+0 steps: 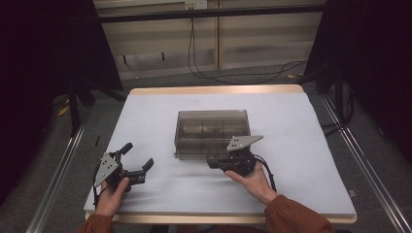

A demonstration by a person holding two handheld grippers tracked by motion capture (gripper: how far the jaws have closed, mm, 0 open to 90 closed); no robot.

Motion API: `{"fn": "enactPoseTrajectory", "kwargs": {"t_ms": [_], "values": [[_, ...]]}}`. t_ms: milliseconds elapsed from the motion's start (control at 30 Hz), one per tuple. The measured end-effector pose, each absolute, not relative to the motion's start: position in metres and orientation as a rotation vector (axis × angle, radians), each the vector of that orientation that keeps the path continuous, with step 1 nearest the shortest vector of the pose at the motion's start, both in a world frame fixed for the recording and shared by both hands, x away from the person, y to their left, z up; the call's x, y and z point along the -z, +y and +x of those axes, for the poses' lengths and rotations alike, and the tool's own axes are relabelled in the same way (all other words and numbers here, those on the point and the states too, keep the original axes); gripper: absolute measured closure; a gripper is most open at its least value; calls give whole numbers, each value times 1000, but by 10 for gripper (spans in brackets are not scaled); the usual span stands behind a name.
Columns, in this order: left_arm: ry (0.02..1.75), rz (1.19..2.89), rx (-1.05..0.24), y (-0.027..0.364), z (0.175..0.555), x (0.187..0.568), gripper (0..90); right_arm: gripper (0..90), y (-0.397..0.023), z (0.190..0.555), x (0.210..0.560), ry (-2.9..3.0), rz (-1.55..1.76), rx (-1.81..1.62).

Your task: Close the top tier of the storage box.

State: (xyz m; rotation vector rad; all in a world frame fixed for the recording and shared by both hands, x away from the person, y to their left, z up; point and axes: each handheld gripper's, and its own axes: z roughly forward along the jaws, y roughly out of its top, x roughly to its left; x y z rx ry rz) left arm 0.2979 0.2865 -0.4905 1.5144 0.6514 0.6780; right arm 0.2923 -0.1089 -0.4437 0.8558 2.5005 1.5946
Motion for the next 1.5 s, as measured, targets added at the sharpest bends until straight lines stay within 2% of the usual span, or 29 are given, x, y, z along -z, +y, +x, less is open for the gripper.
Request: {"fn": "enactPoseTrajectory", "kwargs": {"t_ms": [1500], "values": [[653,1515,-677,287,298,490,9,900,-114,305,443,2458,890,-1592]]}}
